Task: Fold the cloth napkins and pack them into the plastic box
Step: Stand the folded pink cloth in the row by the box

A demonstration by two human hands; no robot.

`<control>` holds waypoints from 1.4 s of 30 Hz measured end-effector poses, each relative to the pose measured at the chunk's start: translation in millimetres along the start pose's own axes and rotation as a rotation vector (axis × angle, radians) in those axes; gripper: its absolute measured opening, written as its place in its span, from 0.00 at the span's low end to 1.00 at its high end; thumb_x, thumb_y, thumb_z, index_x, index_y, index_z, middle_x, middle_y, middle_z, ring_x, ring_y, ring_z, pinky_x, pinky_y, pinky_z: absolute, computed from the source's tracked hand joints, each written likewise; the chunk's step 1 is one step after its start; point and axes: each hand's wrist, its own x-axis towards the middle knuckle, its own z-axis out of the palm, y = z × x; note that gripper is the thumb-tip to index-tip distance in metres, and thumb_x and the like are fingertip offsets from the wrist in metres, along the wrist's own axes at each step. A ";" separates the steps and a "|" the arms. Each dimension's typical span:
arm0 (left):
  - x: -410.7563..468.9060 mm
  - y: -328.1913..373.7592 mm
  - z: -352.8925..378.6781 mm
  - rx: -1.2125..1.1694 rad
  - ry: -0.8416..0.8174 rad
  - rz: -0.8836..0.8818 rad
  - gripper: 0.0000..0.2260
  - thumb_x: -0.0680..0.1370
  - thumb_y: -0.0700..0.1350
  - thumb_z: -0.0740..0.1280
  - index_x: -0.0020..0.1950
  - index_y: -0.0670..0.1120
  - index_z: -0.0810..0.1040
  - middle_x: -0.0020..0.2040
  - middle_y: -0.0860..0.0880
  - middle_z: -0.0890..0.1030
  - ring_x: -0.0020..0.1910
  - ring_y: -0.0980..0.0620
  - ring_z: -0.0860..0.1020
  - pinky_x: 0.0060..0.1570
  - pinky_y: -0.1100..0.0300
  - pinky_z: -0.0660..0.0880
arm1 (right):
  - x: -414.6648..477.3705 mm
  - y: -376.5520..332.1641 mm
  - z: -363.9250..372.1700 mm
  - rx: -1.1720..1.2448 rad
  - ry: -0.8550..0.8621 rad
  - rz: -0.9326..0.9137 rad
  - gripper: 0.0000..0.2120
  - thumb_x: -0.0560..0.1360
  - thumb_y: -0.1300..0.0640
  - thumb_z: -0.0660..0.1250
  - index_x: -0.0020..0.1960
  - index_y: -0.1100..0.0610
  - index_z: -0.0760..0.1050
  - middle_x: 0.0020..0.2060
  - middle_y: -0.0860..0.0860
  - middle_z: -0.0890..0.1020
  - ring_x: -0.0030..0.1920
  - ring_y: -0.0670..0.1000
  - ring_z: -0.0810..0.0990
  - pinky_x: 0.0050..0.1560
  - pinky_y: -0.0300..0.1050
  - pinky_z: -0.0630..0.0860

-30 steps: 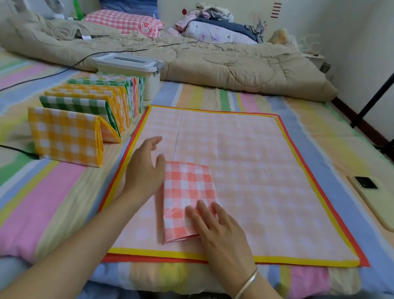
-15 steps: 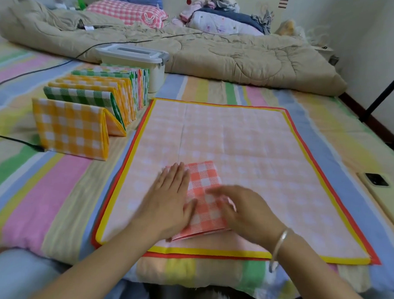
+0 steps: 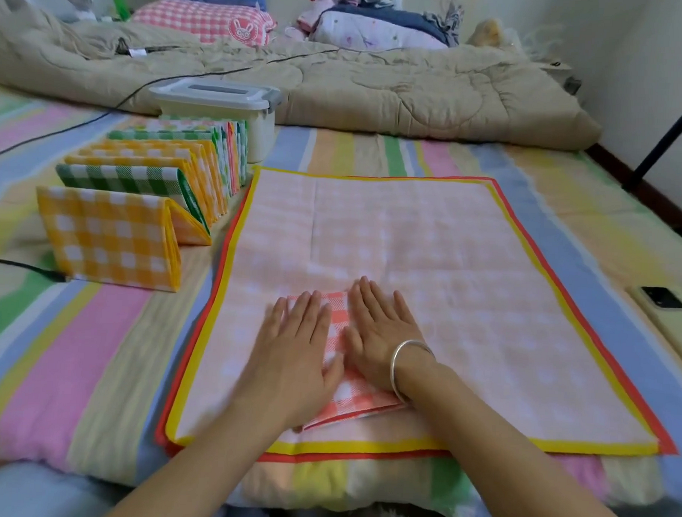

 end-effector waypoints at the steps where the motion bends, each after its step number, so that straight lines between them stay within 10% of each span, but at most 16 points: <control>1: 0.0 0.4 -2.9 0.011 -0.014 -0.005 0.39 0.75 0.61 0.33 0.82 0.43 0.47 0.82 0.43 0.46 0.81 0.45 0.43 0.78 0.42 0.42 | -0.7 2.7 -6.2 0.102 -0.013 -0.011 0.29 0.83 0.47 0.41 0.79 0.56 0.37 0.78 0.50 0.38 0.78 0.48 0.36 0.76 0.50 0.34; 7: 1.0 1.6 -9.8 0.033 -0.054 -0.024 0.41 0.72 0.62 0.30 0.82 0.44 0.43 0.82 0.44 0.44 0.81 0.46 0.41 0.78 0.43 0.40 | -35.7 17.9 -20.8 0.732 0.341 0.167 0.18 0.80 0.58 0.61 0.70 0.53 0.72 0.62 0.47 0.78 0.58 0.46 0.78 0.59 0.37 0.74; 18: 6.0 31.0 -16.0 -0.056 0.033 -0.432 0.34 0.81 0.61 0.40 0.82 0.42 0.43 0.82 0.42 0.45 0.81 0.43 0.43 0.78 0.41 0.42 | -81.6 -3.5 -20.3 1.949 0.120 0.390 0.12 0.79 0.56 0.64 0.56 0.64 0.77 0.47 0.59 0.85 0.48 0.55 0.85 0.50 0.47 0.82; 25: 8.9 23.2 -20.0 -0.186 0.122 -0.465 0.34 0.81 0.60 0.45 0.82 0.42 0.46 0.82 0.43 0.45 0.81 0.45 0.42 0.78 0.44 0.41 | -51.8 -28.0 0.0 1.457 0.480 0.425 0.10 0.81 0.64 0.59 0.57 0.59 0.77 0.49 0.57 0.84 0.49 0.55 0.83 0.55 0.56 0.79; 29: -4.2 -14.2 -34.4 -0.511 0.498 -0.426 0.35 0.76 0.56 0.54 0.81 0.42 0.55 0.82 0.43 0.51 0.81 0.47 0.44 0.79 0.50 0.42 | -46.7 -42.4 -19.5 1.250 0.581 0.160 0.10 0.80 0.65 0.58 0.50 0.53 0.75 0.41 0.52 0.82 0.43 0.53 0.81 0.46 0.53 0.79; 32: -19.5 -42.9 -44.5 -0.679 0.667 -0.502 0.37 0.76 0.56 0.60 0.81 0.43 0.53 0.81 0.43 0.56 0.80 0.44 0.54 0.78 0.47 0.53 | -37.1 -67.7 -44.0 1.137 0.561 -0.084 0.09 0.81 0.65 0.58 0.50 0.56 0.75 0.39 0.48 0.81 0.37 0.46 0.77 0.37 0.41 0.75; 42: -51.1 -161.9 -47.3 -0.746 0.966 -0.787 0.41 0.72 0.55 0.70 0.80 0.42 0.57 0.76 0.42 0.64 0.75 0.44 0.64 0.72 0.51 0.62 | 53.1 -179.0 -73.6 1.160 0.304 -0.217 0.06 0.81 0.59 0.59 0.55 0.50 0.67 0.43 0.52 0.84 0.47 0.56 0.83 0.49 0.56 0.80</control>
